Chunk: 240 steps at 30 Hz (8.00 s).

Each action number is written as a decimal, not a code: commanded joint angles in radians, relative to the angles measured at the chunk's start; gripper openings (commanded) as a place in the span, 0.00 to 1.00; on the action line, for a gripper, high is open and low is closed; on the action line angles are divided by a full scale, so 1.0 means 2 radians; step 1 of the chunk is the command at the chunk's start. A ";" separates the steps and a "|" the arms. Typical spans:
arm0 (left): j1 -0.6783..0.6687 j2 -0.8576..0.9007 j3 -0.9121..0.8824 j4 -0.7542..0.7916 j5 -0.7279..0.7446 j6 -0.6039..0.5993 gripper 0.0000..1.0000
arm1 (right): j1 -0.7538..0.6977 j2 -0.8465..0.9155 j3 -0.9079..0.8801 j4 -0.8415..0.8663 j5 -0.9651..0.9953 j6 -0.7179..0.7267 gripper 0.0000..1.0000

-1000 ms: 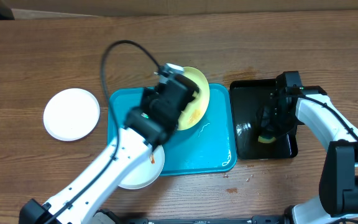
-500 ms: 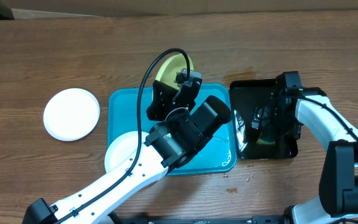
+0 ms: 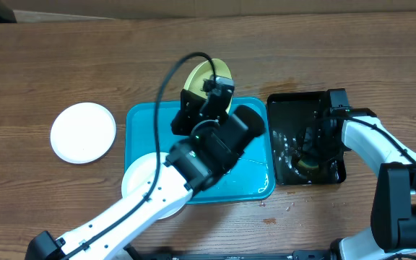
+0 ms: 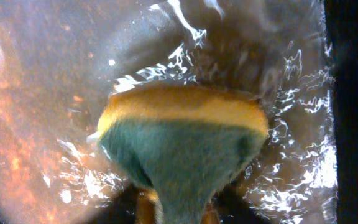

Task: Clean dirty plates on tray and stack at the side
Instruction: 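Lift the yellow plate with the left gripper and stack it on the white plate, then move the left gripper to grasp the remaining white plate rim, then grip the white plate rim with the left gripper and drag it right, then pick up the sponge from the black tray with the right gripper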

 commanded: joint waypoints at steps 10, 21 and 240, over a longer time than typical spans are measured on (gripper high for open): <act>0.400 -0.061 0.010 -0.135 0.414 -0.154 0.04 | 0.001 -0.004 0.029 -0.009 -0.001 -0.001 1.00; 0.686 0.033 0.003 -0.143 0.500 -0.176 0.04 | 0.001 -0.004 0.029 -0.010 -0.001 -0.001 1.00; 0.369 0.121 -0.174 0.023 0.613 -0.121 0.36 | 0.005 -0.003 0.038 -0.070 -0.035 0.003 0.75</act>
